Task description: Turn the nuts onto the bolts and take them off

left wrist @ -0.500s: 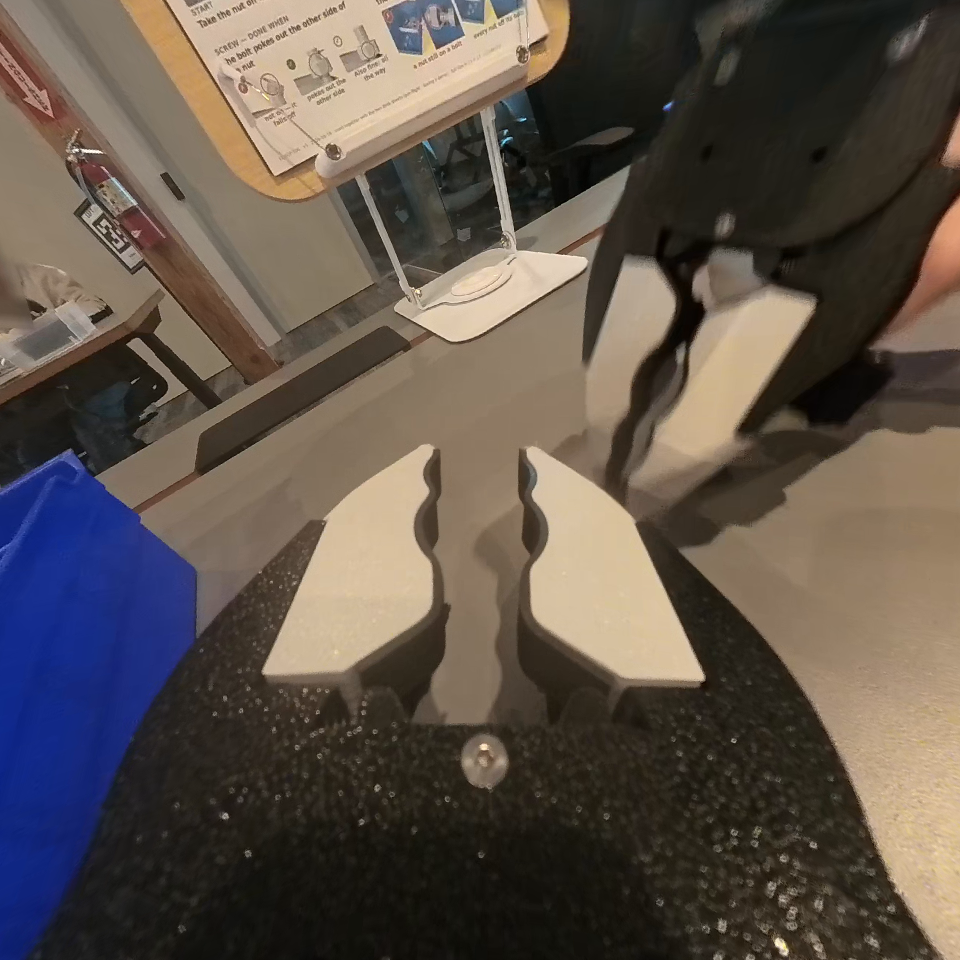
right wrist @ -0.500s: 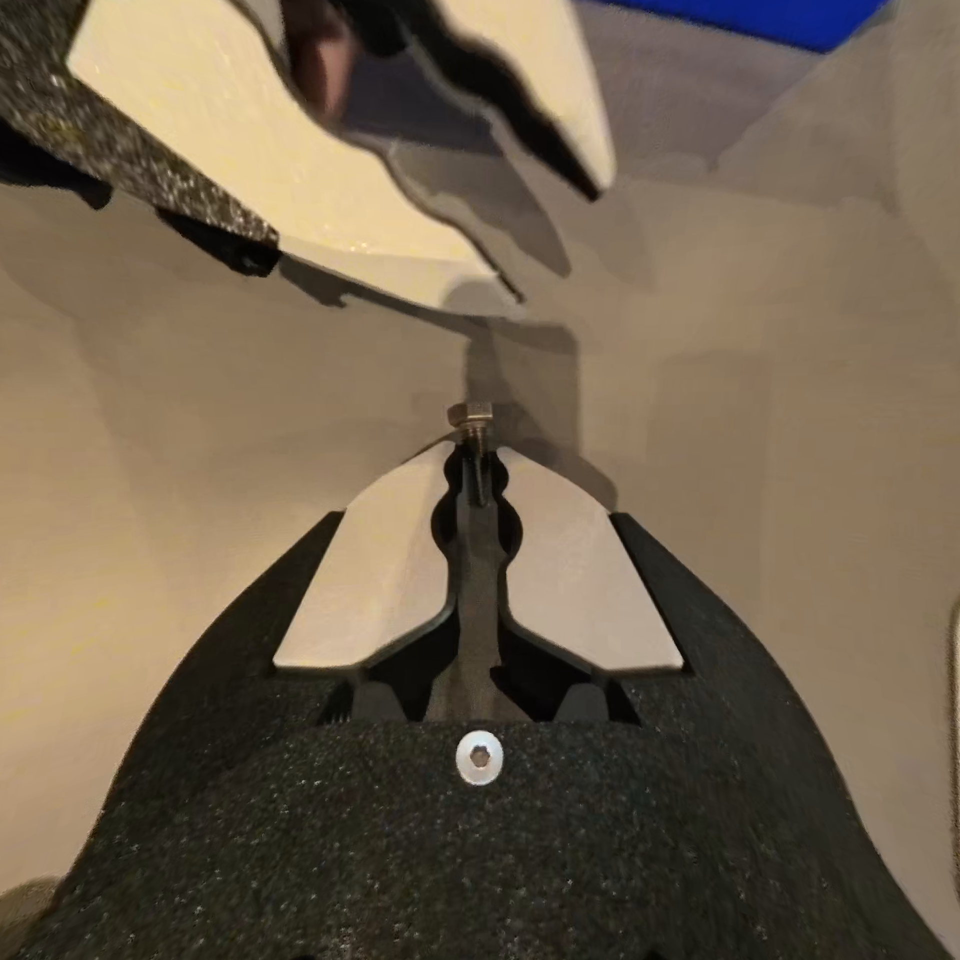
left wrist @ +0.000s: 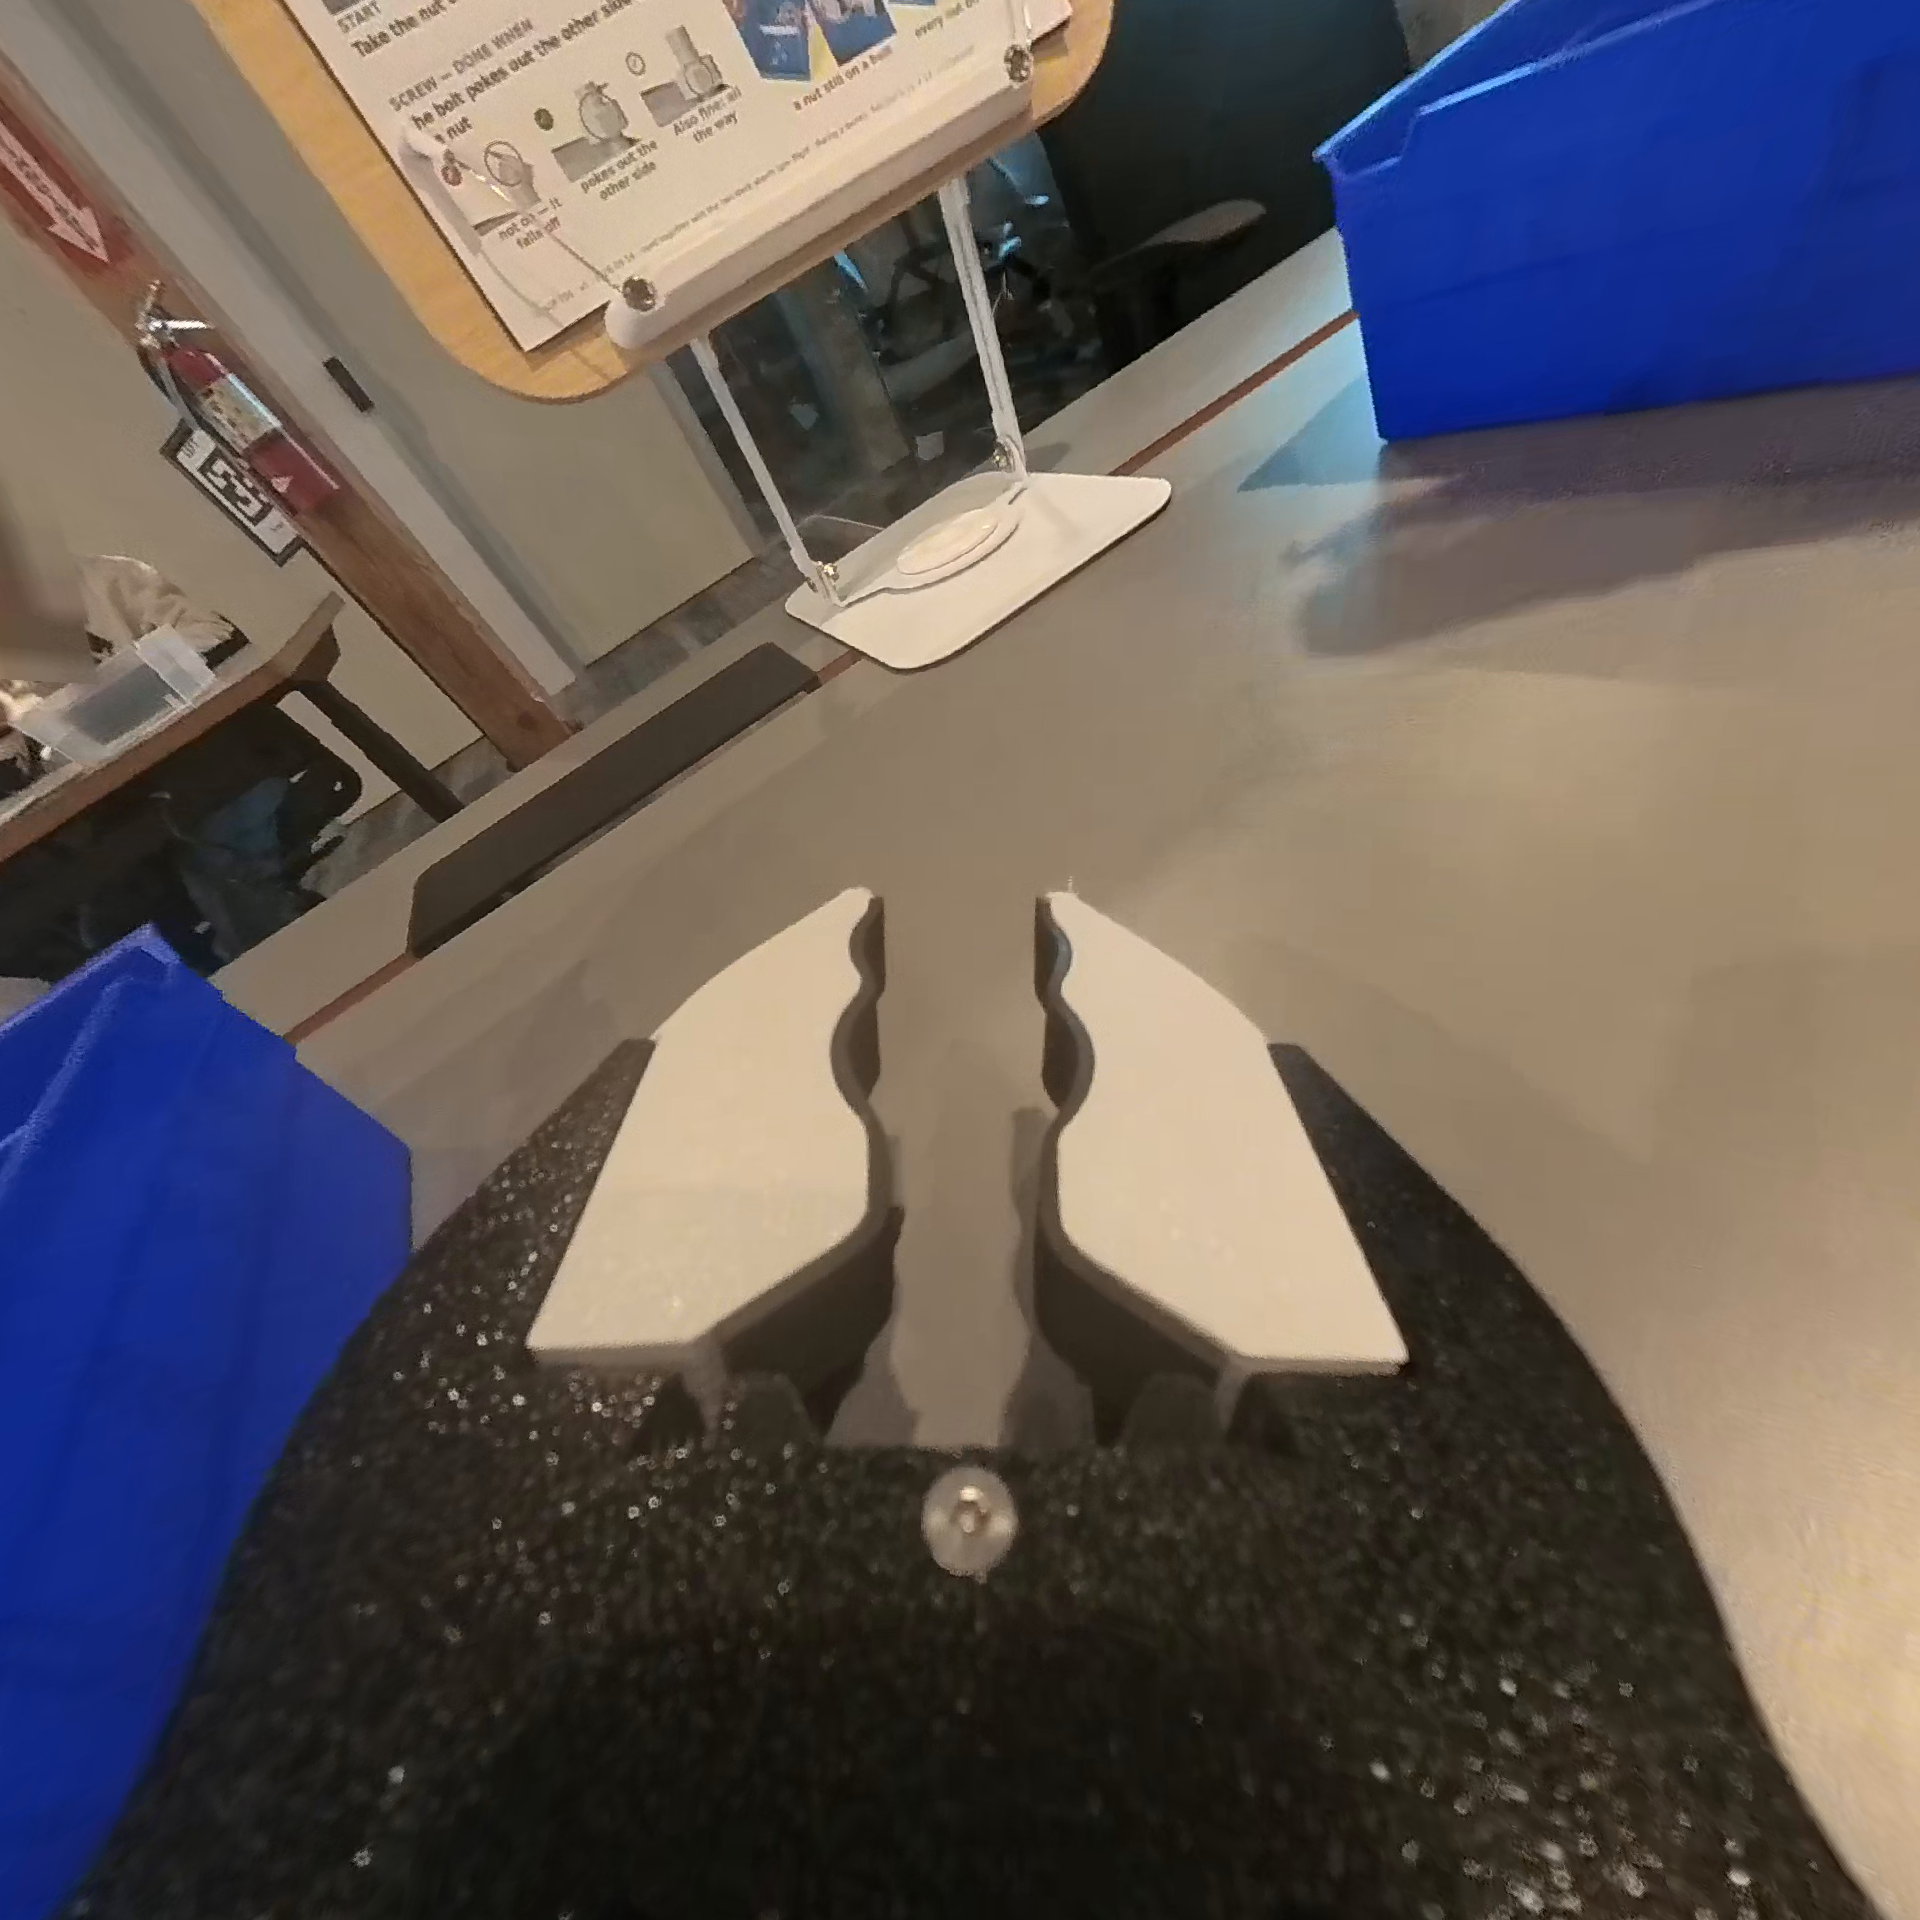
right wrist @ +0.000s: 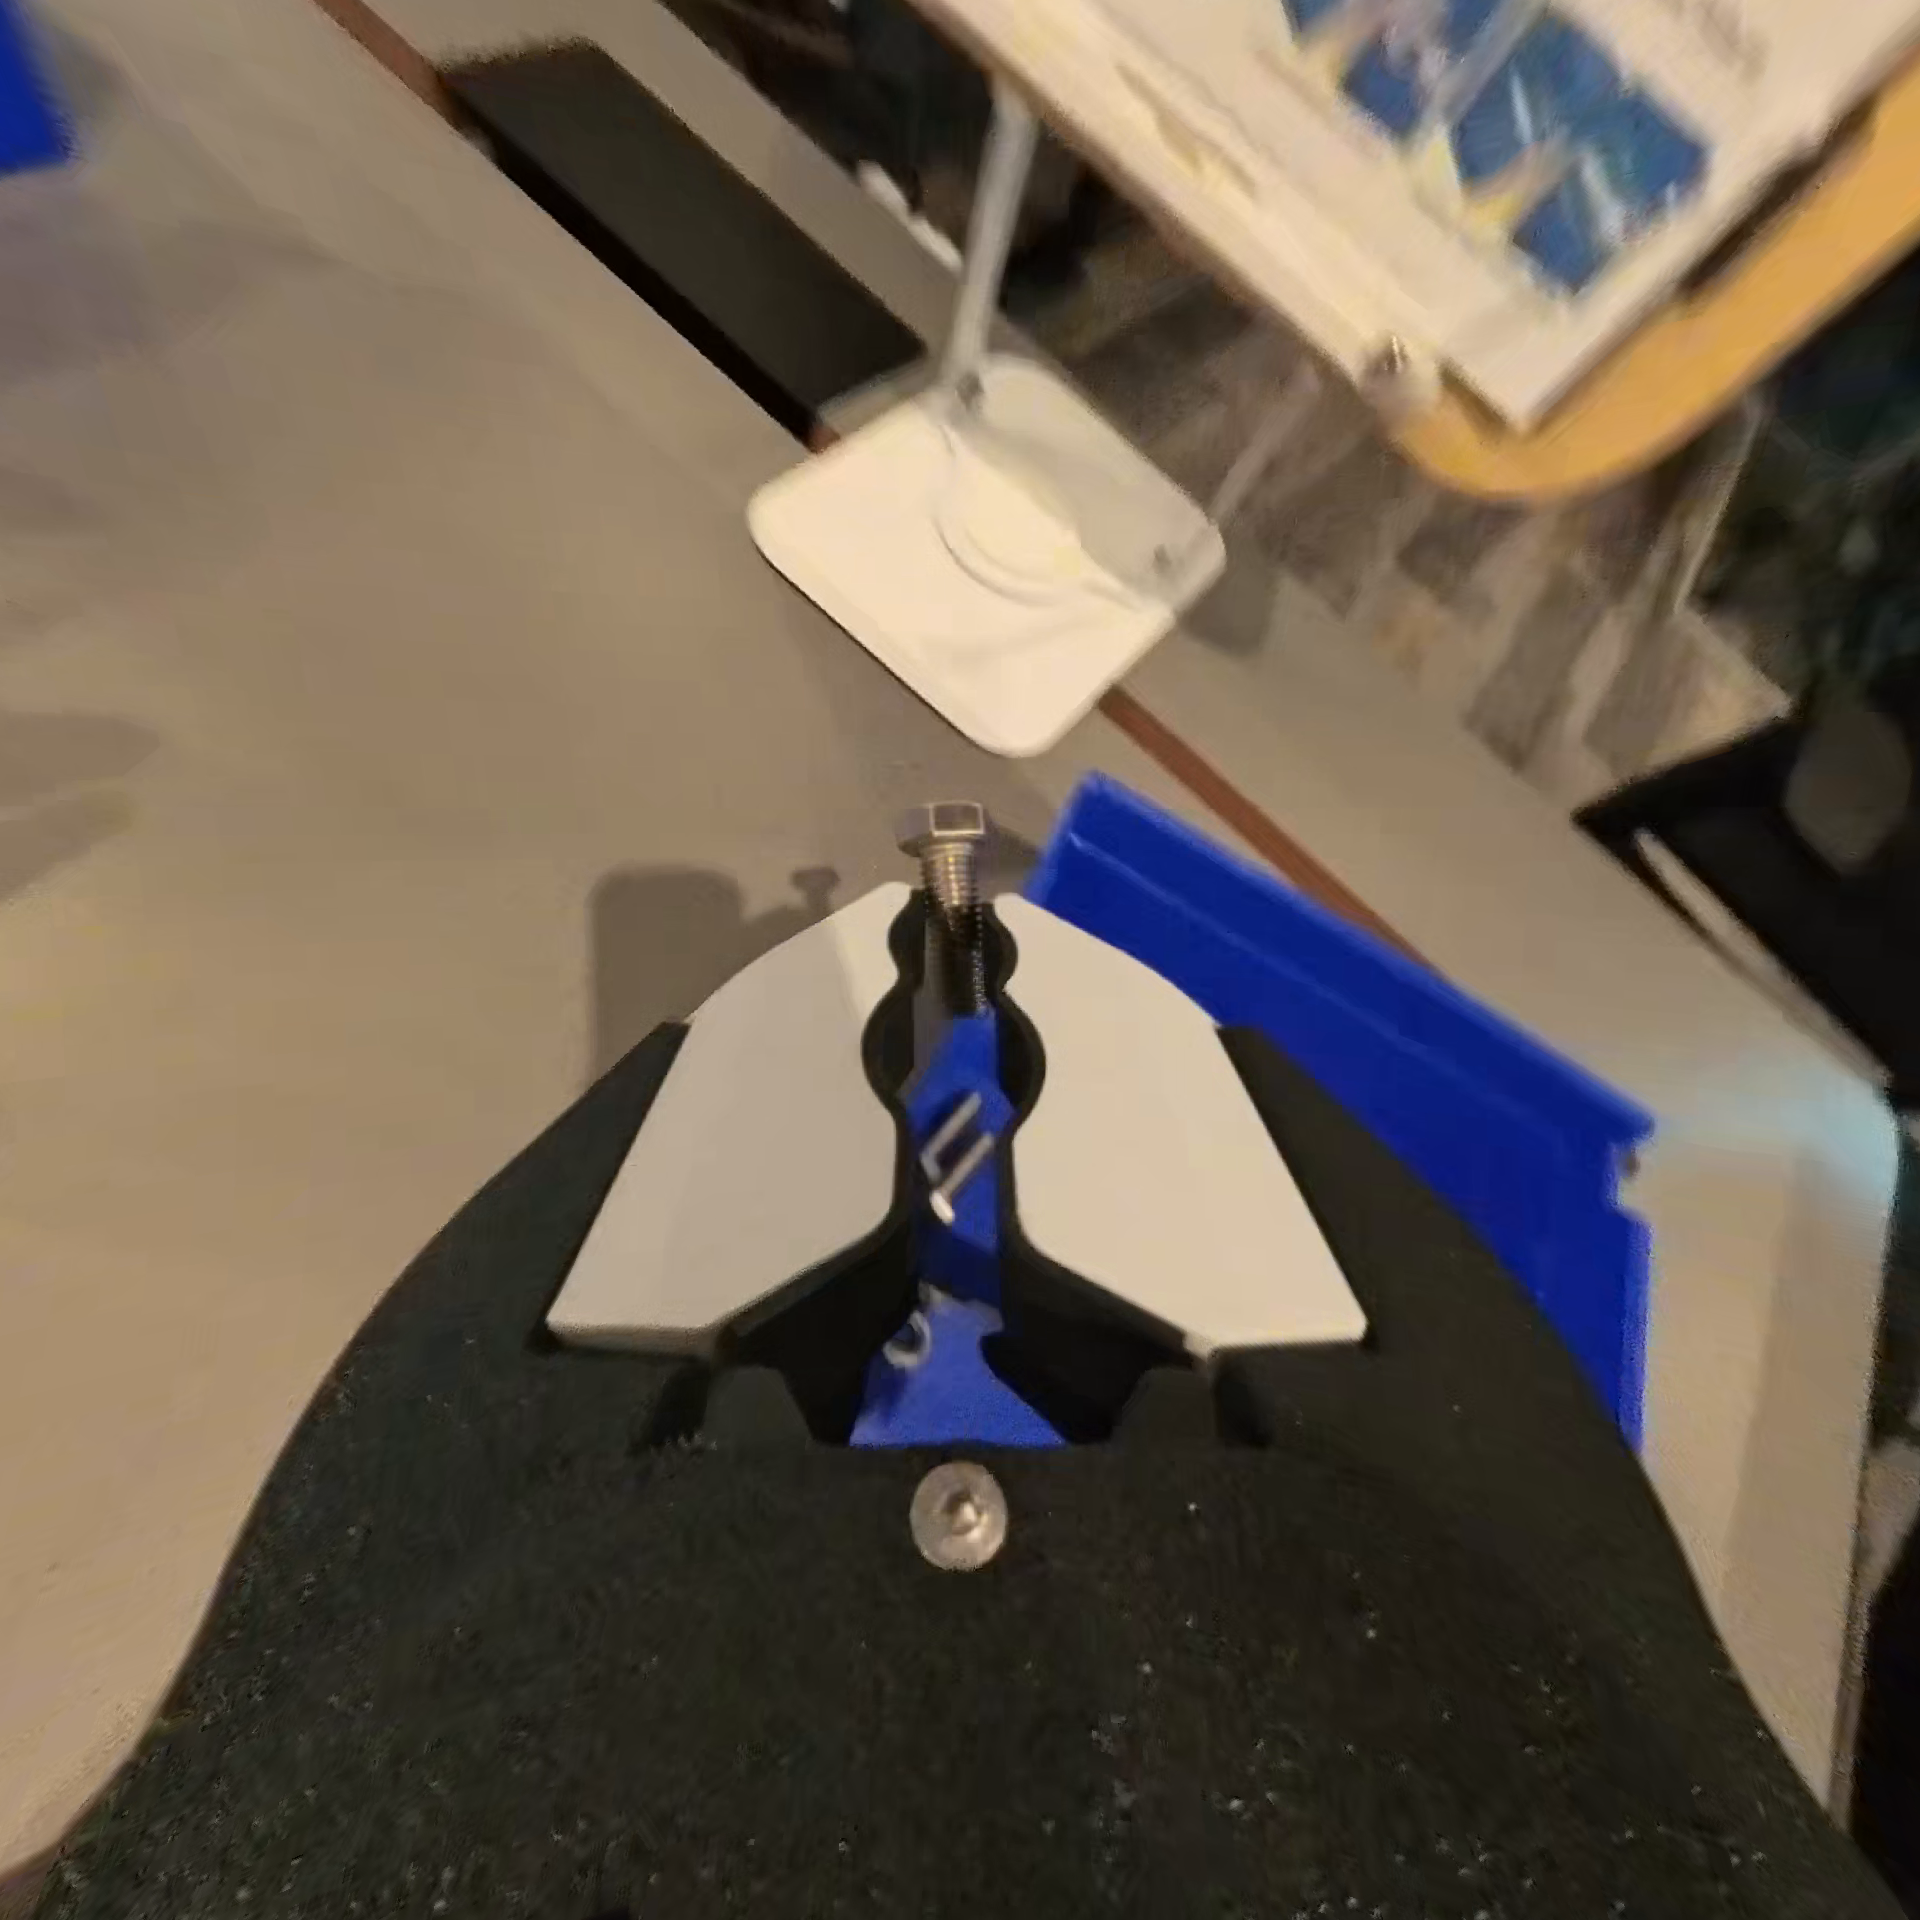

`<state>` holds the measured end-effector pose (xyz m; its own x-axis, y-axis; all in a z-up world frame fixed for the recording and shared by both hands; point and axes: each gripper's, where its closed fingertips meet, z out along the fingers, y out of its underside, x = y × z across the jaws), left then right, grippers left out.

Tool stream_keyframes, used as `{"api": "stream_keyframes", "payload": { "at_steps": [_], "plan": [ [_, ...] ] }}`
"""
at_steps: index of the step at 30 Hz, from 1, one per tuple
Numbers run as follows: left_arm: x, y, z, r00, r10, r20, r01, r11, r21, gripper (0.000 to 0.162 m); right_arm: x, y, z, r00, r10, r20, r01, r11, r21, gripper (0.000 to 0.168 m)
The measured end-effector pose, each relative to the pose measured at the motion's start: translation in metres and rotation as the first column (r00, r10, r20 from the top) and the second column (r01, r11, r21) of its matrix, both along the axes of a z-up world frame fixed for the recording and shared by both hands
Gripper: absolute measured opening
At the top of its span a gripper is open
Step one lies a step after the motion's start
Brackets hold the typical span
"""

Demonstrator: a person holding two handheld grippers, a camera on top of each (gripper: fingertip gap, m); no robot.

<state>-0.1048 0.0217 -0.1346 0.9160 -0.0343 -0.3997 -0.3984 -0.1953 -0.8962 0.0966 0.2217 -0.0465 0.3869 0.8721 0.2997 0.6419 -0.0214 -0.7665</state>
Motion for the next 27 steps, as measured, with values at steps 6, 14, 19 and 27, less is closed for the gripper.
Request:
{"api": "stream_keyframes", "payload": {
  "at_steps": [6, 14, 19, 27],
  "plan": [
    [0.002, 0.001, -0.003, 1.000, -0.003, -0.030, 0.003, 1.000, -0.014, 0.026, 0.041, 0.033, -0.042, 0.984, -0.144, 0.106, 0.157, 0.980, -0.125, 0.010],
    [0.003, 0.001, -0.003, 0.999, -0.006, -0.032, 0.006, 1.000, -0.016, 0.027, 0.053, 0.040, -0.076, 0.959, -0.172, 0.227, 0.217, 0.957, -0.190, 0.010],
    [0.003, 0.001, -0.003, 0.999, -0.008, -0.034, 0.008, 1.000, -0.017, 0.027, 0.047, 0.039, -0.069, 0.968, -0.161, 0.191, 0.196, 0.964, -0.181, 0.008],
    [0.002, 0.001, -0.003, 1.000, -0.005, -0.028, 0.004, 1.000, -0.015, 0.026, 0.021, 0.009, 0.000, 0.994, -0.111, 0.022, 0.112, 0.993, -0.046, 0.006]
  ]
}}
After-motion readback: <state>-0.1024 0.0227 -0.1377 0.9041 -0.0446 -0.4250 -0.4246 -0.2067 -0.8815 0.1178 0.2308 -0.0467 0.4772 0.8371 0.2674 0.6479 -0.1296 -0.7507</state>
